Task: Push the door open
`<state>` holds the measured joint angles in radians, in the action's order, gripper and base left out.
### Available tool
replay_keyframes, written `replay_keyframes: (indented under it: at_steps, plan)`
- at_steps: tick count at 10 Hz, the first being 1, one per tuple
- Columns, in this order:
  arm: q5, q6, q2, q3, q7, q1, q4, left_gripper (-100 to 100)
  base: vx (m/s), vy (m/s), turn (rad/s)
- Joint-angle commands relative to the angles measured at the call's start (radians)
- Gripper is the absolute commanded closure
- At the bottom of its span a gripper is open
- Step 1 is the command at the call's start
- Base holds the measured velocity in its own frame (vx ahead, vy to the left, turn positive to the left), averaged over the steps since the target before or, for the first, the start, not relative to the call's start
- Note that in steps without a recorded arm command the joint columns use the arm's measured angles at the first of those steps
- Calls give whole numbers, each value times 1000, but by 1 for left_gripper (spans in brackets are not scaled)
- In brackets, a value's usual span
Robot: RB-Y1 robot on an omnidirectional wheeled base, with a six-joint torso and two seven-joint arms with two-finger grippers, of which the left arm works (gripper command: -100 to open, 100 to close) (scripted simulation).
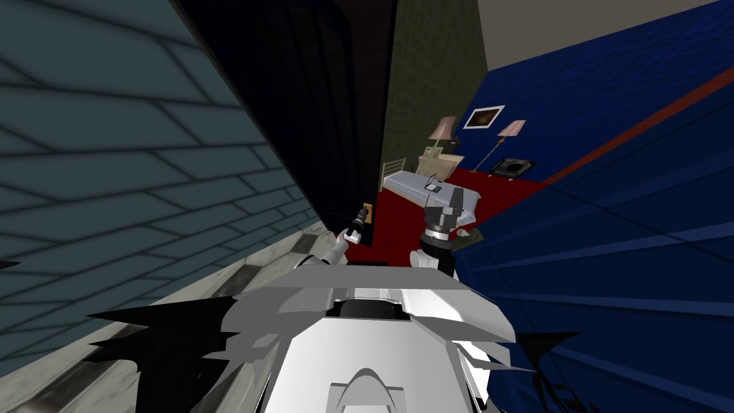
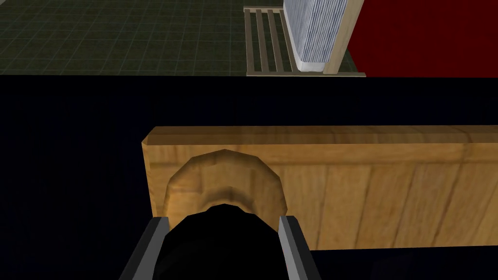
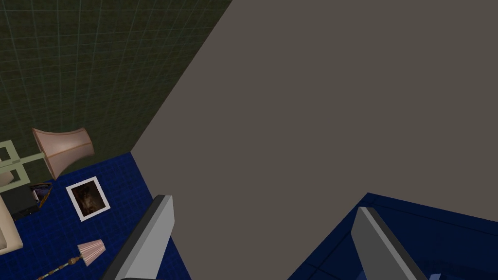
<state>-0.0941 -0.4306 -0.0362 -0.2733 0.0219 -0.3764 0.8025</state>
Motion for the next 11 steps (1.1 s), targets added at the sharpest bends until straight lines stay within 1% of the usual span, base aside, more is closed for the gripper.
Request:
replay_keyframes:
  at_steps: [1,2,5,8,9,11]
  plan:
    - [0,-2,1,1,0,-1,1,100,0,0,0]
    - [2,0,9,-3,-5,-2,-2,100,114,-34,166]
    - [6,-1,21,-7,-12,-6,-6,100,174,-63,141]
    - [11,-1,34,-14,-22,-11,-11,100,182,-72,257]
    - [-24,9,49,-50,15,15,24,-100,44,-3,214]
    - [-56,24,60,-88,47,44,67,-100,-108,50,90]
